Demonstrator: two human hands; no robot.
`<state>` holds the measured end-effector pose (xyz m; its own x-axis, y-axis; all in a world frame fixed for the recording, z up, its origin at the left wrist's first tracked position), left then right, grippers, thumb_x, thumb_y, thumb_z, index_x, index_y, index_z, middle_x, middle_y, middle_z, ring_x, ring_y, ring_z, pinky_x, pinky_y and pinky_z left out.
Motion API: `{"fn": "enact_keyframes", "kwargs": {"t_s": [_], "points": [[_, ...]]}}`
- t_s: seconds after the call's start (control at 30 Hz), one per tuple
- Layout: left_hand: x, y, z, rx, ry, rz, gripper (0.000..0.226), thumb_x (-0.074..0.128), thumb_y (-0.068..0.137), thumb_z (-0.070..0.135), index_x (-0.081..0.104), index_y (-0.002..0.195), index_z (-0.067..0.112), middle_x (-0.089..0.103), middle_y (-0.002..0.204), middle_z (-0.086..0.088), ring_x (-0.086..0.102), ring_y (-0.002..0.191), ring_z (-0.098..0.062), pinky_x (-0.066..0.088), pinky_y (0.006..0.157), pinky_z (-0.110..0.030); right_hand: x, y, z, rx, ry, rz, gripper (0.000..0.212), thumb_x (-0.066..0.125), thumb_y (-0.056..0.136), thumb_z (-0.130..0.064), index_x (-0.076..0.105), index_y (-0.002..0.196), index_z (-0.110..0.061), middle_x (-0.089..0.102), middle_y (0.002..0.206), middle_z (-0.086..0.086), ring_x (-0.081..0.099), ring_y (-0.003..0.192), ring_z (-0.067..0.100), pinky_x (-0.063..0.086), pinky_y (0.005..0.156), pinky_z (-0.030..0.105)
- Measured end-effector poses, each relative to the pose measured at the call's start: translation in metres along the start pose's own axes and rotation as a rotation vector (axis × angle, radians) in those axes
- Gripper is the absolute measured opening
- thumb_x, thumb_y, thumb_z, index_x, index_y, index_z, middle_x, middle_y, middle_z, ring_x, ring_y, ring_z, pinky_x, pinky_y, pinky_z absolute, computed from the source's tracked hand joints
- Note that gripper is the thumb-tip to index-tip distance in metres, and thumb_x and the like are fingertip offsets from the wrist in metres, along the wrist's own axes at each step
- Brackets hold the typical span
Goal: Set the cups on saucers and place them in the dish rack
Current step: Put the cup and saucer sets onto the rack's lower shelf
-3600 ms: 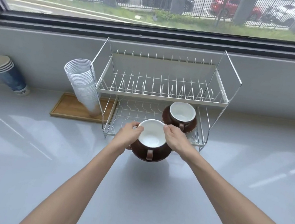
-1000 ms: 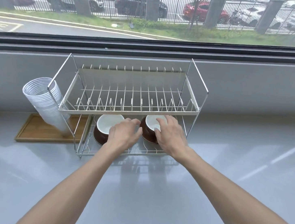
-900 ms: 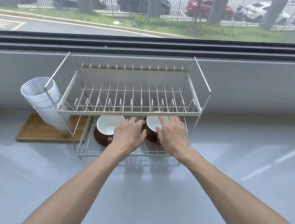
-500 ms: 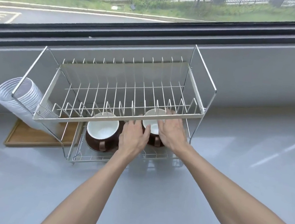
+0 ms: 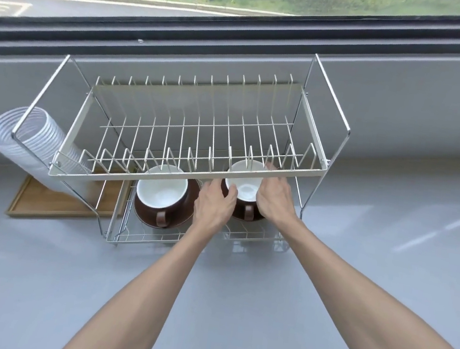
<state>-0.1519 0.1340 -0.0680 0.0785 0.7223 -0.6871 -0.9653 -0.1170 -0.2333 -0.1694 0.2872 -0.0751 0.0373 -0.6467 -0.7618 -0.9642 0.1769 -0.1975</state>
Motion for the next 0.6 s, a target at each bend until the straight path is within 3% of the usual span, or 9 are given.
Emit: {"fn": "enact_keyframes", "kwargs": {"t_s": [0.33, 0.5, 0.6], "points": [[0.001, -0.008, -0.004, -0.009, 0.003, -0.05, 0.056, 0.043, 0.1, 0.04, 0.039, 0.152, 0.021, 0.05, 0.145, -0.017, 0.047, 0.134, -0.036, 0.034, 0.111, -0.046, -0.001, -0.013, 0.005, 0.052, 0.007, 0.009, 0.032, 0.032, 0.097, -0.008, 0.045, 0.125, 0.001, 0.047, 0.134, 0.024, 0.043, 0.122, 0.04, 0.037, 0.1, 0.046], [-0.002, -0.004, -0.006, -0.01, 0.081, -0.122, 0.057, 0.036, 0.101, 0.049, 0.039, 0.151, 0.021, 0.051, 0.146, -0.017, 0.049, 0.133, -0.037, 0.038, 0.108, -0.046, -0.007, -0.016, -0.002, 0.038, -0.048, 0.023, 0.037, 0.032, 0.103, -0.023, 0.046, 0.126, 0.002, 0.044, 0.139, 0.023, 0.041, 0.127, 0.039, 0.035, 0.104, 0.047], [-0.017, -0.005, -0.005, 0.03, 0.142, -0.157, 0.054, 0.038, 0.101, 0.047, 0.047, 0.146, 0.018, 0.058, 0.142, -0.015, 0.053, 0.13, -0.036, 0.042, 0.106, -0.044, -0.016, -0.023, -0.016, -0.034, -0.166, 0.076, 0.039, 0.034, 0.103, -0.025, 0.053, 0.121, 0.004, 0.049, 0.13, 0.024, 0.044, 0.123, 0.038, 0.036, 0.101, 0.046]]}}
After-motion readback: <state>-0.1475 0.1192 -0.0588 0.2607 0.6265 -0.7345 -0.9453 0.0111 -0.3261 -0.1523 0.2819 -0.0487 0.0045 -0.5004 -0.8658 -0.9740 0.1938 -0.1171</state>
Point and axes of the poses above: each hand's wrist, its own y-axis towards the middle knuckle, its own x-axis out of the palm, z = x × y, the point moved 7 cm from there along y, towards the middle knuckle
